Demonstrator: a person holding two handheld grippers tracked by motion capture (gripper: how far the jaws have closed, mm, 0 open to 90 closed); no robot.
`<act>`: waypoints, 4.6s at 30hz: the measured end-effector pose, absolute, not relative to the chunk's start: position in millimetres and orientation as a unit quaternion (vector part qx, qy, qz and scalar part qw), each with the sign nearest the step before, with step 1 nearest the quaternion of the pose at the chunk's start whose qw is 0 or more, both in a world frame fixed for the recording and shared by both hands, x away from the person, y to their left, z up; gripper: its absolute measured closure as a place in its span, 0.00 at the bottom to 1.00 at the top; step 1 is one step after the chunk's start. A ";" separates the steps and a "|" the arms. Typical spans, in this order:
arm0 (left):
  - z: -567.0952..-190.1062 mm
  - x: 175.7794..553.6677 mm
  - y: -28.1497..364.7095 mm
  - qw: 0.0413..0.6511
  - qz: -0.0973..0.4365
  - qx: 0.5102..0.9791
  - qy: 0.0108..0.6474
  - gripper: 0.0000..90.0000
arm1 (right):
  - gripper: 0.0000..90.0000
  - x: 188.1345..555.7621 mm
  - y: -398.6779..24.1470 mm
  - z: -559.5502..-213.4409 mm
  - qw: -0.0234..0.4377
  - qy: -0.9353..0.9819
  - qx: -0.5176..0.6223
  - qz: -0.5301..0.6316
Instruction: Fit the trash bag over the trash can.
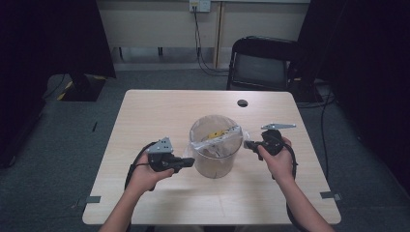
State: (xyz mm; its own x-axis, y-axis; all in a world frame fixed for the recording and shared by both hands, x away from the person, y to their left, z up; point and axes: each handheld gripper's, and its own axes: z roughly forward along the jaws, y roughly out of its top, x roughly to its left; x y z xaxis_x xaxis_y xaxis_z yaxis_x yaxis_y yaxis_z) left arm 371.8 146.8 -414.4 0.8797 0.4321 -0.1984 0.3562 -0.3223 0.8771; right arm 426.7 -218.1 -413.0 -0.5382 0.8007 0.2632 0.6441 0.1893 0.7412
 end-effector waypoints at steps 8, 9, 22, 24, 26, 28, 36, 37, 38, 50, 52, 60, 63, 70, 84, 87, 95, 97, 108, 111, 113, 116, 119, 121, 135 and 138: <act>-408.9 370.8 148.3 0.552 0.032 0.799 0.236 1.00 | 1.00 432.3 -215.1 -427.8 0.082 0.765 0.480 0.421; -410.0 370.9 147.7 0.542 0.033 0.806 0.235 1.00 | 1.00 433.0 -215.1 -428.7 0.079 0.764 0.482 0.423; -417.5 374.4 144.0 0.515 0.040 0.820 0.247 1.00 | 1.00 429.0 -215.4 -419.6 0.089 0.770 0.473 0.419; -413.9 373.4 145.1 0.525 0.043 0.814 0.246 1.00 | 1.00 430.0 -215.7 -422.4 0.089 0.770 0.474 0.417; -411.1 372.6 146.2 0.534 0.047 0.808 0.246 1.00 | 1.00 432.4 -216.0 -428.1 0.085 0.767 0.480 0.417; -408.7 372.2 148.2 0.546 0.047 0.800 0.243 1.00 | 1.00 433.4 -215.9 -429.7 0.083 0.766 0.482 0.418; -417.4 372.6 144.1 0.520 0.028 0.817 0.246 1.00 | 0.99 433.6 -211.9 -425.8 0.086 0.771 0.475 0.416; -418.9 372.5 142.7 0.514 0.027 0.822 0.243 1.00 | 0.99 432.0 -211.2 -422.8 0.086 0.771 0.475 0.416; -419.9 372.4 141.3 0.508 0.030 0.826 0.241 1.00 | 0.99 431.1 -211.3 -420.4 0.090 0.772 0.471 0.418; -408.5 368.2 139.1 0.523 0.042 0.821 0.224 1.00 | 0.99 432.3 -215.4 -430.7 0.089 0.766 0.480 0.419; -411.5 368.8 138.3 0.515 0.044 0.824 0.230 1.00 | 0.99 433.8 -214.3 -431.8 0.084 0.762 0.484 0.421; -424.2 372.4 135.8 0.469 0.048 0.846 0.249 1.00 | 0.99 427.1 -212.3 -410.4 0.096 0.766 0.468 0.431; -419.5 372.4 138.6 0.481 0.043 0.841 0.245 1.00 | 0.99 425.5 -213.3 -407.9 0.096 0.769 0.466 0.427; -405.6 372.2 144.9 0.532 0.025 0.813 0.234 1.00 | 0.99 434.2 -217.6 -430.4 0.076 0.764 0.489 0.414; -421.7 373.1 132.3 0.456 0.035 0.859 0.228 1.00 | 0.98 432.8 -216.1 -415.5 0.075 0.763 0.481 0.425; -417.2 372.1 133.0 0.461 0.033 0.858 0.225 1.00 | 0.99 431.6 -220.4 -411.3 0.075 0.763 0.480 0.427; -403.1 369.0 133.7 0.530 0.013 0.823 0.203 1.00 | 0.99 442.4 -220.8 -437.6 0.053 0.757 0.498 0.420; -405.3 369.2 132.2 0.526 0.011 0.827 0.201 1.00 | 0.99 446.7 -217.1 -440.5 0.046 0.754 0.502 0.421; -429.1 375.6 120.2 0.444 0.024 0.867 0.226 1.00 | 0.98 441.0 -207.6 -417.6 0.071 0.767 0.478 0.423; -424.5 374.0 121.5 0.442 0.025 0.869 0.220 1.00 | 0.98 436.8 -211.3 -414.3 0.080 0.769 0.474 0.420; -420.7 372.5 123.5 0.463 0.016 0.860 0.215 1.00 | 0.99 436.4 -214.2 -419.3 0.076 0.770 0.479 0.415; -414.6 371.2 125.8 0.485 0.012 0.849 0.208 1.00 | 0.99 439.5 -217.4 -432.5 0.065 0.767 0.485 0.416; -412.9 371.2 126.4 0.501 0.005 0.840 0.206 1.00 | 0.99 443.4 -216.6 -439.3 0.059 0.760 0.492 0.420; -414.1 371.3 125.7 0.505 0.004 0.839 0.202 1.00 | 0.99 445.2 -214.7 -440.0 0.061 0.761 0.492 0.418; -425.1 375.2 126.3 0.455 0.019 0.861 0.226 1.00 | 1.00 433.0 -213.9 -417.5 0.093 0.778 0.465 0.413; -417.6 371.9 125.7 0.483 0.011 0.849 0.215 1.00 | 1.00 435.2 -214.7 -429.1 0.092 0.784 0.467 0.399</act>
